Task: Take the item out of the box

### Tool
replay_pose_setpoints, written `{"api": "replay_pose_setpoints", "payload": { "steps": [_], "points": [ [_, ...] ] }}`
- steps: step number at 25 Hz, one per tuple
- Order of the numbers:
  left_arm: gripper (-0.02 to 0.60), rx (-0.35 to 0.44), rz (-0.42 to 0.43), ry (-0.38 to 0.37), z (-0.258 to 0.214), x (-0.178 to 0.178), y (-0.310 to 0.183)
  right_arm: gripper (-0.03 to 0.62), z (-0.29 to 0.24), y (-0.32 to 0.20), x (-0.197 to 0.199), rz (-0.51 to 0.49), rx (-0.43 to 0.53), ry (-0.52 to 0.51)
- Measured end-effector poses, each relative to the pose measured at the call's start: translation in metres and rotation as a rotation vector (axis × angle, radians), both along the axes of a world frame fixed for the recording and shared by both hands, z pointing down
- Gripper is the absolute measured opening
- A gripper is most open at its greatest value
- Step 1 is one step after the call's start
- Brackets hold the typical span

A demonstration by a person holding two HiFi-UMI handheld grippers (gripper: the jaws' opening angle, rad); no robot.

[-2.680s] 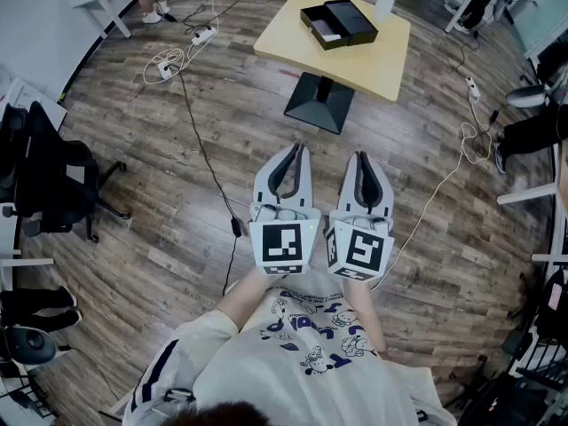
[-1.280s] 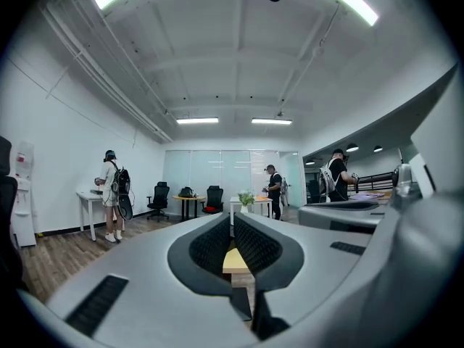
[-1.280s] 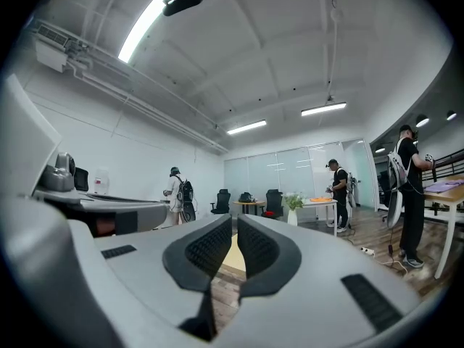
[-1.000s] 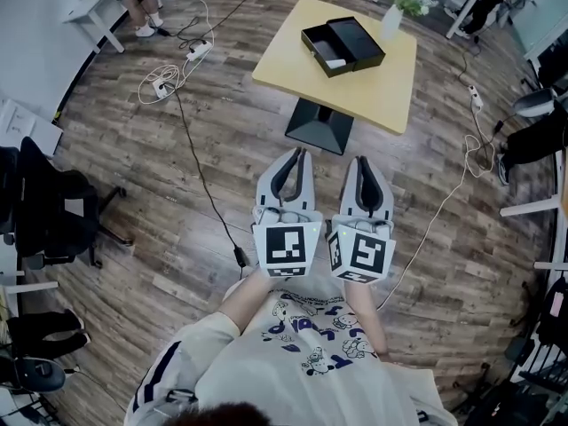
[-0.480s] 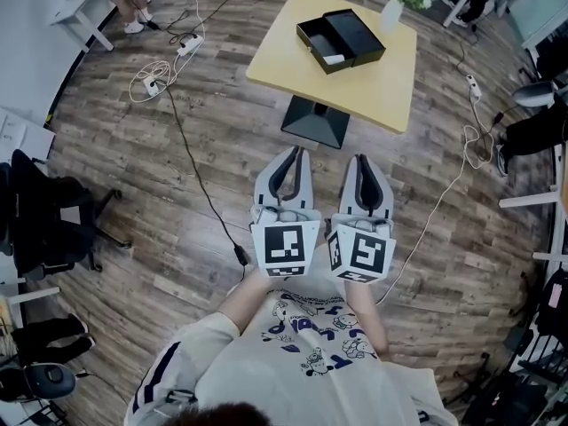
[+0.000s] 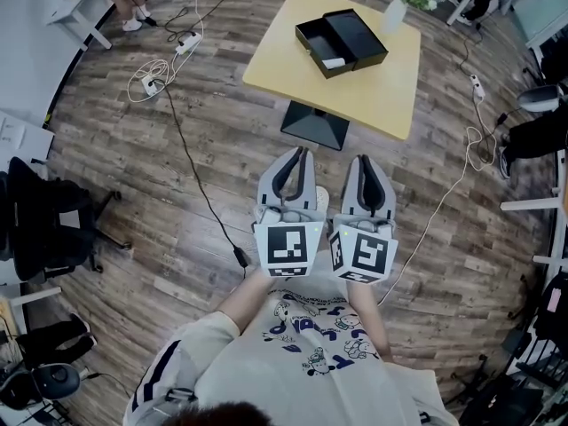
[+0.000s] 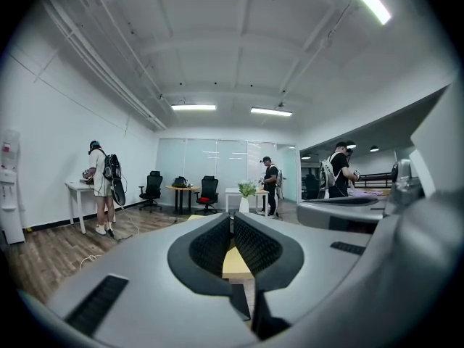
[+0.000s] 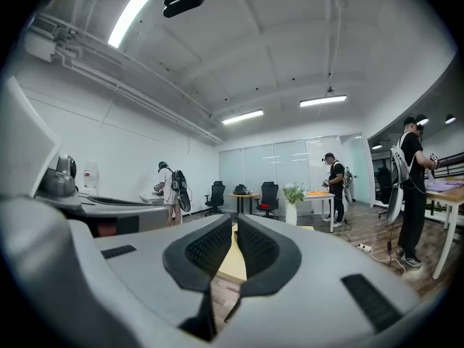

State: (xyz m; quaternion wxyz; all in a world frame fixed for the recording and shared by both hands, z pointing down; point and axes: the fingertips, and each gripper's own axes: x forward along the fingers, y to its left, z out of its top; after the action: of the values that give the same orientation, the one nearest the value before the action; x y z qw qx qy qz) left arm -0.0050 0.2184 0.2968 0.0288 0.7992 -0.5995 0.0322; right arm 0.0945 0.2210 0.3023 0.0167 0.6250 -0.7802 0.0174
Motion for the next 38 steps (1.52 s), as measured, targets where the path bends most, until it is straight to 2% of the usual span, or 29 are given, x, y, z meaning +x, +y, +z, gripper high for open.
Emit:
{"api": "replay_pose_setpoints", "payload": {
  "steps": [13,30,38],
  "points": [
    [0.028,-0.006,-0.027,-0.01,0.001,0.02,-0.084,0.043,0.003,-0.089,0.014,-0.042,-0.008,-0.008],
    [0.028,-0.001,-0.14,-0.019,-0.013,0.033,-0.207,0.043,-0.014,-0.227,0.033,-0.149,0.01,-0.01],
    [0.028,-0.01,-0.198,-0.018,-0.008,0.036,-0.246,0.043,-0.008,-0.269,0.038,-0.204,-0.003,-0.004]
  ]
}}
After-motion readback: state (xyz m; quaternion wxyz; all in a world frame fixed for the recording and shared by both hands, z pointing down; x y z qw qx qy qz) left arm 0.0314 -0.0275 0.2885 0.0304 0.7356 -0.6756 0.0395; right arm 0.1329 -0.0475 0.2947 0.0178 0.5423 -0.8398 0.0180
